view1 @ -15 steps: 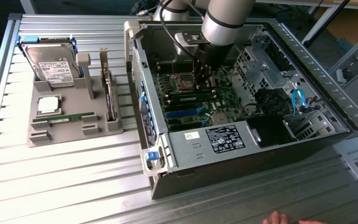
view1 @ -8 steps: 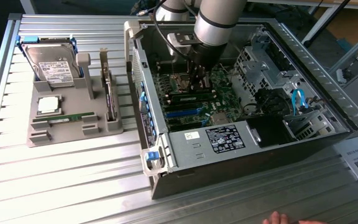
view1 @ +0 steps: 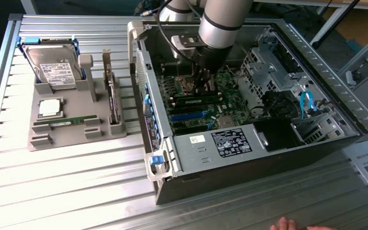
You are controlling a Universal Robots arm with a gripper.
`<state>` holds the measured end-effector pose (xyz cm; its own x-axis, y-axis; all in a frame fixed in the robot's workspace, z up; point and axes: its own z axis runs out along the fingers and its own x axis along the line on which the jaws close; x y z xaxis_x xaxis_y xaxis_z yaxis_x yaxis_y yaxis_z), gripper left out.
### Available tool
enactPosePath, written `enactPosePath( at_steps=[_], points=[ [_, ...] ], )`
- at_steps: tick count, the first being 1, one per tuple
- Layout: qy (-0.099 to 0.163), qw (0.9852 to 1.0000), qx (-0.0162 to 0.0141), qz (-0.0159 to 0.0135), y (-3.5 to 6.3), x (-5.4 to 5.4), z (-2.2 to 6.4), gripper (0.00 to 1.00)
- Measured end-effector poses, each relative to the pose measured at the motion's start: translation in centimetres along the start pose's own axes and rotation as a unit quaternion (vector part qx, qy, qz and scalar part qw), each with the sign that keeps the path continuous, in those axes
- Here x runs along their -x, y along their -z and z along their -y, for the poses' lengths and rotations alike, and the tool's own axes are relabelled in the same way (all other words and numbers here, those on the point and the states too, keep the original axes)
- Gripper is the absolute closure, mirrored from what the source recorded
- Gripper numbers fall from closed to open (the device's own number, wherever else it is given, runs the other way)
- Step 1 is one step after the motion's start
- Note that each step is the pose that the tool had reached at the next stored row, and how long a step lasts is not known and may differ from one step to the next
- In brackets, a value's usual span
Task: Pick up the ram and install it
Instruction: 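Press down the ram until it locks into place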
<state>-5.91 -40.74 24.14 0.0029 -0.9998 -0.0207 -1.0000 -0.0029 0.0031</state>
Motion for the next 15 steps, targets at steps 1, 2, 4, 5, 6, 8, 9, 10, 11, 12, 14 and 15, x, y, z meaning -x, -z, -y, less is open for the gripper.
enactPosePath(
  at_steps=[1,2,4,5,6,8,9,10,11,12,14,15],
  points=[
    [0.0,1.0,0.0,0.0,-0.03,0.0,-0.02,0.9],
    [0.0,1.0,0.0,-0.0001,-0.05,0.0,-0.02,0.9],
    [0.0,1.0,0.0,0.0,-0.07,0.0,-0.03,0.9],
    [0.0,1.0,-0.0002,0.0002,-0.19,0.0,-0.02,0.9],
    [0.0,1.0,-0.0004,0.0,-0.32,-0.01,-0.03,0.9],
    [0.0,1.0,-0.0004,-0.0001,-0.34,-0.02,-0.03,0.9],
    [0.0,1.0,-0.0004,-0.0001,-0.34,-0.01,-0.03,0.9],
    [0.0,1.0,-0.0005,0.0,-0.37,-0.02,-0.03,0.9],
    [0.0,1.0,-0.0006,0.0,-0.46,-0.03,-0.03,0.9],
    [0.0,1.0,-0.0007,-0.0002,-0.61,-0.06,-0.03,0.9],
    [0.0,1.0,-0.0008,-0.0001,-0.64,-0.06,-0.03,0.9],
    [0.0,1.0,-0.0008,0.0,-0.64,-0.06,-0.03,0.9]
  ],
)
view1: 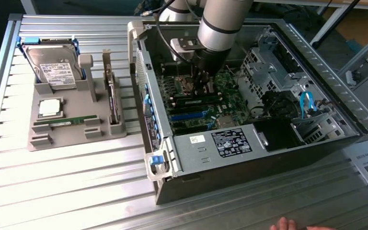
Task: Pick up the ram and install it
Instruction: 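Press down the ram until it locks into place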
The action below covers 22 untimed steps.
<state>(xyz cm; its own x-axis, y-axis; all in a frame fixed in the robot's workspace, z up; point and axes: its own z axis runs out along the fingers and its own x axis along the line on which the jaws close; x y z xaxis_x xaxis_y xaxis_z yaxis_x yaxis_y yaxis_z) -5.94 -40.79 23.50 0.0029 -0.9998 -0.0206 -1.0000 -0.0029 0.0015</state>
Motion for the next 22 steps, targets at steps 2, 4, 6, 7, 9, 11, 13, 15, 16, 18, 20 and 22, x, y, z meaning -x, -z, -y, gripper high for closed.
enactPosePath(
  at_steps=[2,4,6,7,9,11,13,15,16,18,20,22],
  points=[
    [0.0,1.0,-0.0002,0.0001,-0.05,0.0,0.0,0.9],
    [0.0,1.0,-0.0007,-0.0001,-0.11,-0.02,-0.01,0.9],
    [0.0,1.0,-0.0014,-0.0001,-0.17,-0.03,-0.03,0.9],
    [0.0,1.0,-0.0016,-0.0001,-0.19,-0.03,-0.03,0.9],
    [0.0,1.0,-0.0017,0.0,-0.2,-0.03,-0.03,0.9],
    [0.0,1.0,-0.0017,0.0,-0.24,-0.04,-0.03,0.9],
    [0.0,1.0,-0.0017,-0.0002,-0.33,-0.06,-0.04,0.9],
    [0.0,1.0,-0.0017,-0.0001,-0.34,-0.05,-0.03,0.9],
    [0.0,1.0,-0.0018,-0.0001,-0.35,-0.05,-0.03,0.9],
    [0.0,1.0,-0.0018,0.0,-0.35,-0.05,-0.03,0.9],
    [0.0,1.0,-0.0018,-0.0001,-0.35,-0.05,-0.03,0.9],
    [0.0,1.0,-0.0018,0.0,-0.35,-0.05,-0.03,0.9]
  ],
)
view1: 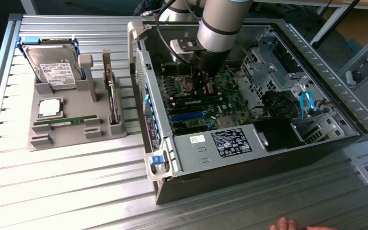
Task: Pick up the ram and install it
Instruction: 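Press down the ram until it locks into place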
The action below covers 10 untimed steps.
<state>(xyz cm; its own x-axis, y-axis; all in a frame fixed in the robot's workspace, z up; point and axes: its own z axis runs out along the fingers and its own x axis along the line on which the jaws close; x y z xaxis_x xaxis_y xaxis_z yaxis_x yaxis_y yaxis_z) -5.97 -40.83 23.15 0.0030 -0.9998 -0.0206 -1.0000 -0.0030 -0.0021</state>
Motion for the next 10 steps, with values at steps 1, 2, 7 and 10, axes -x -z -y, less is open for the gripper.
enactPosePath(
  at_steps=[1,2,7,10],
  points=[
    [0.0,1.0,0.0,-0.0001,-0.02,0.0,0.0,0.9],
    [0.0,1.0,0.0,-0.0001,-0.02,0.0,0.0,0.9],
    [0.0,1.0,0.0,0.0,-0.03,0.0,0.0,0.9],
    [0.0,1.0,-0.0001,-0.0001,-0.08,-0.01,0.0,0.9]
  ],
)
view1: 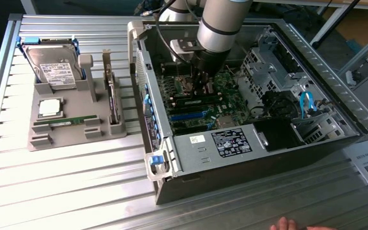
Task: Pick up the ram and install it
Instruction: 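Press down the ram until it locks into place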
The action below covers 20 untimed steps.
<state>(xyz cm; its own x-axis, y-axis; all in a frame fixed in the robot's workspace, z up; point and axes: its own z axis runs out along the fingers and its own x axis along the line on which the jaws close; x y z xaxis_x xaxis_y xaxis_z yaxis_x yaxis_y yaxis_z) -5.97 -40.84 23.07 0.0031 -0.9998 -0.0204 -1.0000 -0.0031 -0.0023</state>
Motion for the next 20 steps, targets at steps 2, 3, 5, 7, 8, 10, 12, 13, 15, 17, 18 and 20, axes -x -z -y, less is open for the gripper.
enactPosePath(
  at_steps=[2,3,5,7,8,10,12,13,15,17,18,20],
  points=[
    [0.0,1.0,-0.0001,0.0001,0.01,0.01,0.0,0.9],
    [0.0,1.0,-0.0005,0.001,0.18,0.03,0.01,0.9],
    [0.0,1.0,0.0002,0.0002,0.9,0.03,0.0,0.9],
    [0.0,1.0,0.0002,0.0003,0.91,0.03,0.0,0.9],
    [0.0,1.0,0.0003,0.0001,0.92,0.02,0.0,0.9],
    [0.0,1.0,0.0003,0.0002,0.93,-0.18,0.0,0.9],
    [0.0,1.0,0.0003,0.0001,0.93,-0.38,0.0,0.9],
    [0.0,1.0,0.0003,0.0001,0.93,-0.38,0.0,0.9],
    [0.0,1.0,0.0003,0.0001,0.92,-0.38,0.0,0.9],
    [0.0,1.0,0.0003,0.0001,0.82,-0.4,0.0,0.9],
    [0.0,1.0,0.0003,0.0001,0.81,-0.4,0.0,0.9],
    [0.0,1.0,0.0003,0.0001,0.81,-0.4,0.0,0.9]
  ],
)
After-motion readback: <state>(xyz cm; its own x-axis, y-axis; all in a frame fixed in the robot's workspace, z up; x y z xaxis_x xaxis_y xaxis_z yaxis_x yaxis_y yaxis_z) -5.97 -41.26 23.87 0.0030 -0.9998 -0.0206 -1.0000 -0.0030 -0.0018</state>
